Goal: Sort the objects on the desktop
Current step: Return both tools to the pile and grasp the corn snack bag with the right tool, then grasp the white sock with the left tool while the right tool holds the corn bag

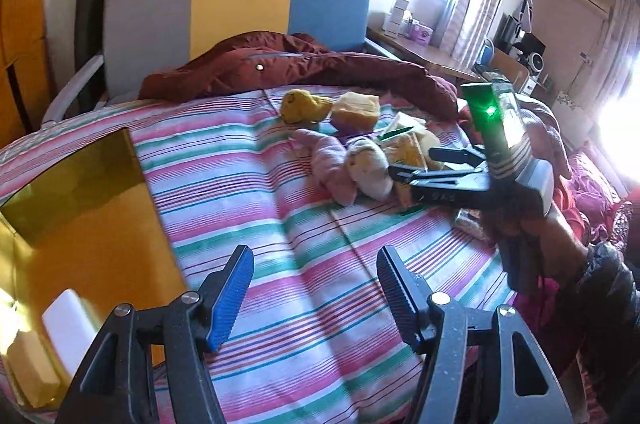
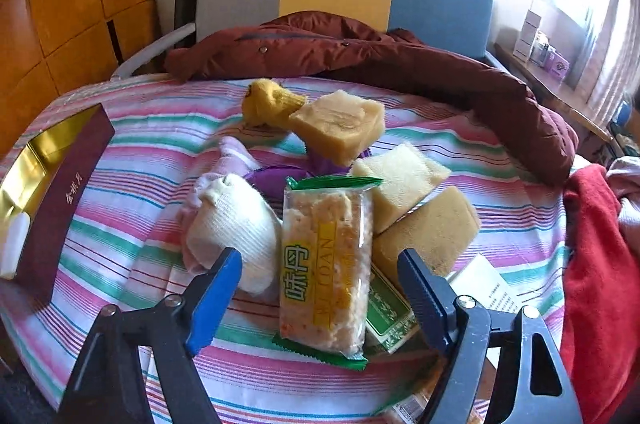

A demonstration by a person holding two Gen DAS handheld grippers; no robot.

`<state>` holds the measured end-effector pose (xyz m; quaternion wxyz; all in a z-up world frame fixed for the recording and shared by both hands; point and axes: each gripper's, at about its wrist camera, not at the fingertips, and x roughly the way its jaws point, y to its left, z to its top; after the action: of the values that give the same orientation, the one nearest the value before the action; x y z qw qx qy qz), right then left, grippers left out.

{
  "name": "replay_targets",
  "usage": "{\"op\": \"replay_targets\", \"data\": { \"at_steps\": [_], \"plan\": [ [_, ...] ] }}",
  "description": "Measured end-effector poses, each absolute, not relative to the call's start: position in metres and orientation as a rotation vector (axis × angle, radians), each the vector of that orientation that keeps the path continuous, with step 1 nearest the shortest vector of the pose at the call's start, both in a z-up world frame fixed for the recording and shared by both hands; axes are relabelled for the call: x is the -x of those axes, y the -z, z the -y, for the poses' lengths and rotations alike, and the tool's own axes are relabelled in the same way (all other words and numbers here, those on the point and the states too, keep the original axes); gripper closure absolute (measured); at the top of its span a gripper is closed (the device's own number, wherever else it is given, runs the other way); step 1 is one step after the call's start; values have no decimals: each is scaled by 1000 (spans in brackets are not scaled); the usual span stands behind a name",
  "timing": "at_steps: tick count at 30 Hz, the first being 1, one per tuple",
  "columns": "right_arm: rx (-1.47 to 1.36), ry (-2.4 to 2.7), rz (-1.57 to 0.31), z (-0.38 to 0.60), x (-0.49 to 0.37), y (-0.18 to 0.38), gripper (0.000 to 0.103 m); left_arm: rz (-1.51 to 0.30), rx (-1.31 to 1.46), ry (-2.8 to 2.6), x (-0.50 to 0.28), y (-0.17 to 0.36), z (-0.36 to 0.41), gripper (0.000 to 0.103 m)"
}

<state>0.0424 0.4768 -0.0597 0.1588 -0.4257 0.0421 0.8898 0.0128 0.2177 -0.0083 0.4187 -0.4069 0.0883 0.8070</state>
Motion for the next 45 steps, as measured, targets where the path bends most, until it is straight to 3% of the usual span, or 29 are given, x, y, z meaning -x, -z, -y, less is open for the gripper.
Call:
{"op": "replay_targets", "data": {
  "at_steps": [8,10,12,19,22,28,45],
  "plan": [
    [1238,-2518,-71,-476,-38,63,23,-172,1059,-1956,-6,16,-247,38],
    [1243,-2516,-84,-478,-40,63,42,-162,1068,-1943,-3,18,-251,38],
    [1264,-2491,-82,-480,-39,66,54,-151,1075,-1936,1,19,-257,38],
    [1324,-2470,-103,-483,-36,73,54,-139,1097,-1907,13,28,-278,38],
    [1343,-2483,-124,-483,-36,75,71,-152,1088,-1901,15,32,-288,38],
    [1308,-2541,-179,-484,-41,64,84,-194,1056,-1896,18,39,-309,39],
    [1078,-2627,-405,-509,-65,32,84,-325,1050,-1863,27,66,-384,39]
  ]
}}
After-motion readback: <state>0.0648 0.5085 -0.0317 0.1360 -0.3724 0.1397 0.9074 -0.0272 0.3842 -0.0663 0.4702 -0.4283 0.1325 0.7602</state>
